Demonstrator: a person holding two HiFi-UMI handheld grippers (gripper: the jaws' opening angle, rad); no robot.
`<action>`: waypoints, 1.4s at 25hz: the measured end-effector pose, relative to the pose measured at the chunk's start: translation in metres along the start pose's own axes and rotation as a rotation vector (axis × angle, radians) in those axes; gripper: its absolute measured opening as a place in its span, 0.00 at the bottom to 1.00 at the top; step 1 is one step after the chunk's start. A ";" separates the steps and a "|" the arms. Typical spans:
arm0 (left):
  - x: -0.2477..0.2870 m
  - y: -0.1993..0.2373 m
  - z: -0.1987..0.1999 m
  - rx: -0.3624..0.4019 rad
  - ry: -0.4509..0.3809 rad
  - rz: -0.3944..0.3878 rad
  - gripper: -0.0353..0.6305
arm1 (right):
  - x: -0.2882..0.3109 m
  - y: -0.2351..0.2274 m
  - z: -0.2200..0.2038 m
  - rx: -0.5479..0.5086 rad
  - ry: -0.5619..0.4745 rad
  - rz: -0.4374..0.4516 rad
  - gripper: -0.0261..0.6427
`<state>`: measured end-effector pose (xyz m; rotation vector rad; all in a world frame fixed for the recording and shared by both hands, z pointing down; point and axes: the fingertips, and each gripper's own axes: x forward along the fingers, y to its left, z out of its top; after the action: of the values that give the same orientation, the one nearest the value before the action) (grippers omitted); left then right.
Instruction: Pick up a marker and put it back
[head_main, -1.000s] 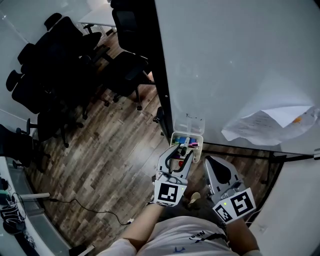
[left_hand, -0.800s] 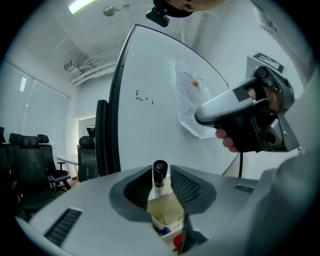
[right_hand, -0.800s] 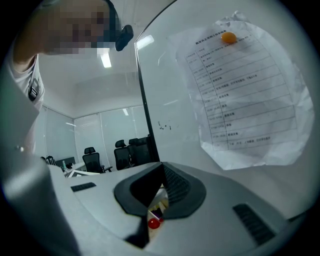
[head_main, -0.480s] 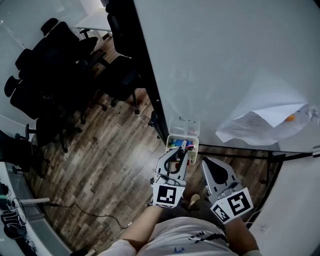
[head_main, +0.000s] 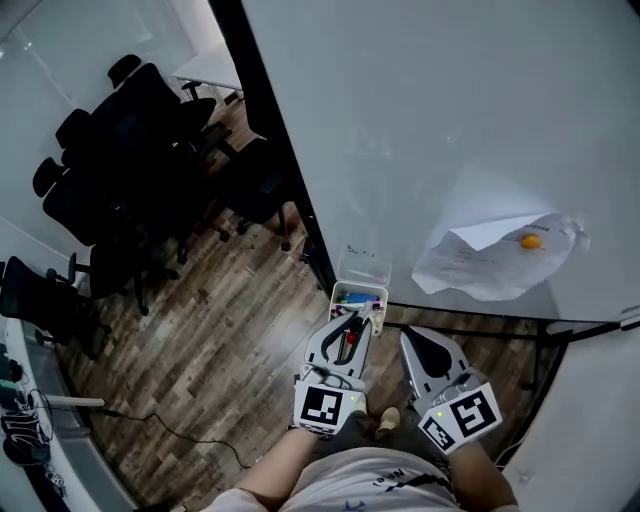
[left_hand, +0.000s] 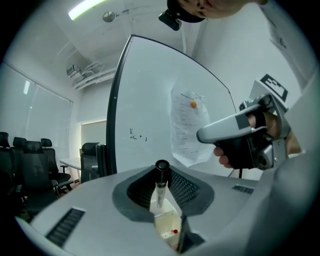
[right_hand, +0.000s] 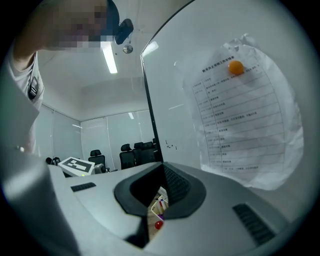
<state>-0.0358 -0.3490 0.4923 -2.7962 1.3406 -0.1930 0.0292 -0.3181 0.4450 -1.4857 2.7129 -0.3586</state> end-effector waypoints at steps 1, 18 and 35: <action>-0.003 -0.003 0.011 0.007 -0.022 0.002 0.18 | -0.005 0.000 0.003 -0.001 -0.003 0.003 0.06; -0.080 -0.082 0.116 0.000 -0.125 0.008 0.18 | -0.079 0.022 0.059 -0.063 -0.088 0.077 0.06; -0.114 -0.134 0.162 -0.041 -0.139 -0.098 0.18 | -0.121 0.037 0.091 -0.107 -0.136 0.062 0.06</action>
<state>0.0184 -0.1799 0.3321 -2.8509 1.1925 0.0263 0.0766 -0.2149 0.3377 -1.3901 2.7013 -0.1077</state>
